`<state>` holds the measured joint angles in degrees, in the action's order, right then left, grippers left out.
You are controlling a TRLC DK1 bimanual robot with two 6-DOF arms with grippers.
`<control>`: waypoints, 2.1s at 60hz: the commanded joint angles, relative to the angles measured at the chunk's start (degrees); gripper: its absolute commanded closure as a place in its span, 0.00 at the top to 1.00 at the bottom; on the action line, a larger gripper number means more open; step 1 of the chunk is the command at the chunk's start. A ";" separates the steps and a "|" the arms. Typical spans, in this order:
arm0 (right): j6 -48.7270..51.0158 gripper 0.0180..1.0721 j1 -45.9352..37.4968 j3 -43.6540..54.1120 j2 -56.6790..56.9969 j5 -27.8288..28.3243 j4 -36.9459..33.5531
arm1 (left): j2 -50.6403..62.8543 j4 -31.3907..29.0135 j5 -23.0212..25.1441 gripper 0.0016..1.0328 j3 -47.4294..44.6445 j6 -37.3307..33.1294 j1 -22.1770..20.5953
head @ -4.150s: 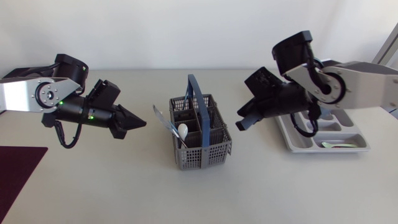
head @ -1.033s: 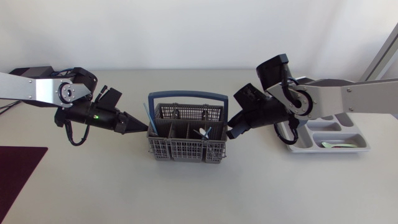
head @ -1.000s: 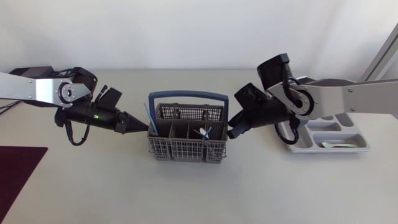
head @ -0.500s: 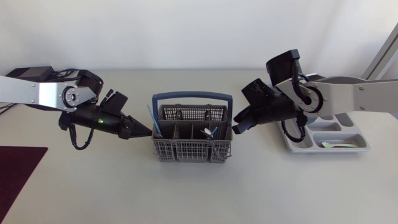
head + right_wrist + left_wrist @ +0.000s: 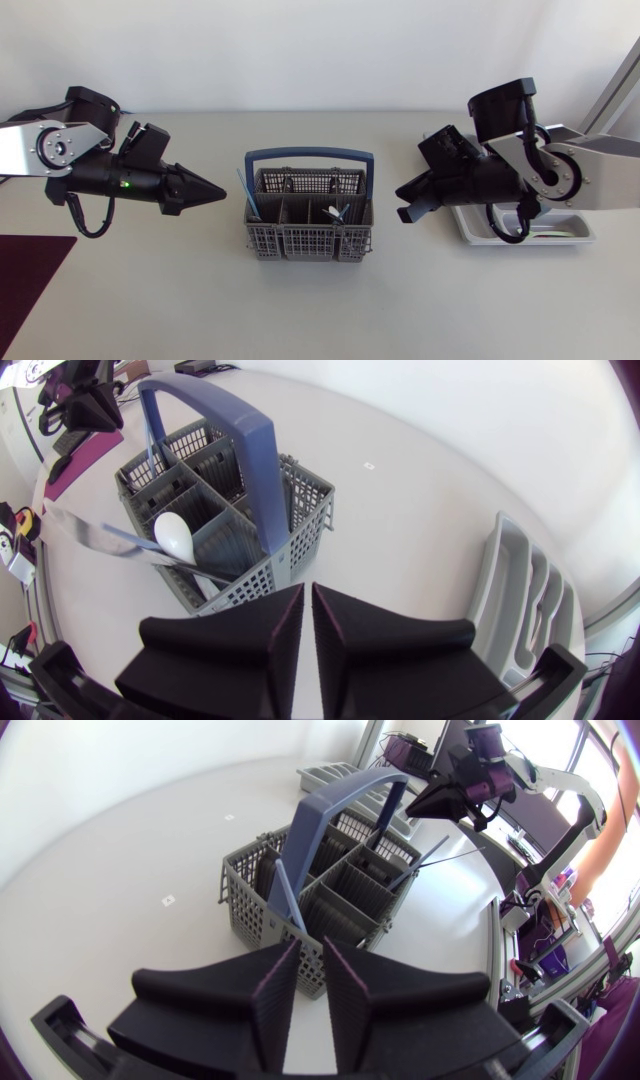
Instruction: Sort the cutlery from the basket into the organizer compartments.
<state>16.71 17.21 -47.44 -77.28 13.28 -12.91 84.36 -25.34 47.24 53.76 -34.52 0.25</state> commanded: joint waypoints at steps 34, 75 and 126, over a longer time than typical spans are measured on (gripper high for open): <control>-1.15 0.37 3.62 5.60 9.16 -0.01 -4.14 | 1.86 14.36 -4.53 0.39 0.91 11.50 -2.89; -0.98 0.36 3.71 7.01 9.86 0.08 -4.06 | 2.74 17.96 -12.09 0.38 0.65 14.04 -7.55; -0.98 0.36 4.32 7.98 10.65 -0.01 -4.41 | -13.78 23.85 -17.19 0.04 -11.04 13.08 -11.06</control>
<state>16.64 20.97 -41.12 -67.59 13.30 -16.53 73.28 -2.20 30.89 44.64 -20.97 -10.02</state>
